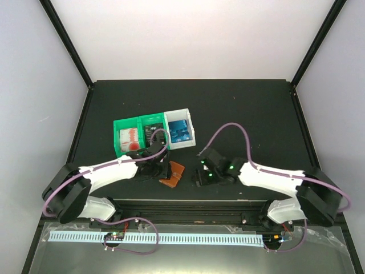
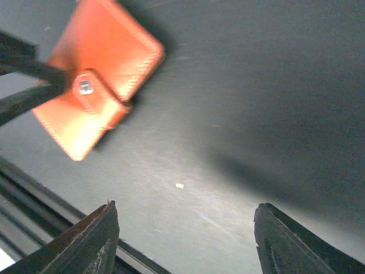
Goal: Put the credit cards into the card holder
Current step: Open the card holder at the center of the board.
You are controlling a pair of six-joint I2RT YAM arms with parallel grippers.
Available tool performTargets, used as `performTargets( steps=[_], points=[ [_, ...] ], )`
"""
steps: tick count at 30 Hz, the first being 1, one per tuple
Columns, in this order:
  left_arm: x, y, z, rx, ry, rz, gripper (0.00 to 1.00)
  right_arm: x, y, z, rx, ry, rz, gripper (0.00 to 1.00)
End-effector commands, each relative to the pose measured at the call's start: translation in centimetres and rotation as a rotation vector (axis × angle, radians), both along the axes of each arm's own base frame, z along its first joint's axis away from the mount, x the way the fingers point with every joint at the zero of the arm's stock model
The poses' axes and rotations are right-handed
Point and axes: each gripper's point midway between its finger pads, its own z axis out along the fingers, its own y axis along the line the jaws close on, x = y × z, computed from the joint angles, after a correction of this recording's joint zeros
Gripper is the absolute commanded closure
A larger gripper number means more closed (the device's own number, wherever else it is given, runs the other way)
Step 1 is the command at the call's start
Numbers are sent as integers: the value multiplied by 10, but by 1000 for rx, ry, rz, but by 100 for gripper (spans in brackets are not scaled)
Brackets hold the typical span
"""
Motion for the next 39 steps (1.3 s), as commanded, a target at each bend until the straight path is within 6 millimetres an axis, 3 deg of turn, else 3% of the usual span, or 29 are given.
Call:
performTargets(
  steps=[1, 7, 13, 19, 32, 39],
  points=[
    [5, -14, -9, -86, 28, 2, 40, -4, 49, 7, 15, -32, 94, 33],
    [2, -8, -15, -101, 44, -5, 56, 4, 77, -3, -69, -50, 83, 34],
    [-18, -11, -27, -209, 100, 17, 65, 25, 86, -13, -183, -100, -22, 34],
    [-27, -15, -34, -274, 142, 31, 77, 34, 81, -22, -232, -97, -157, 35],
    [-48, 9, -58, -273, 182, 106, 80, 33, 63, -39, -395, -82, -258, 38],
    [-54, 19, -68, -241, 201, 115, 84, 37, 57, -36, -435, -117, -285, 51]
  ],
)
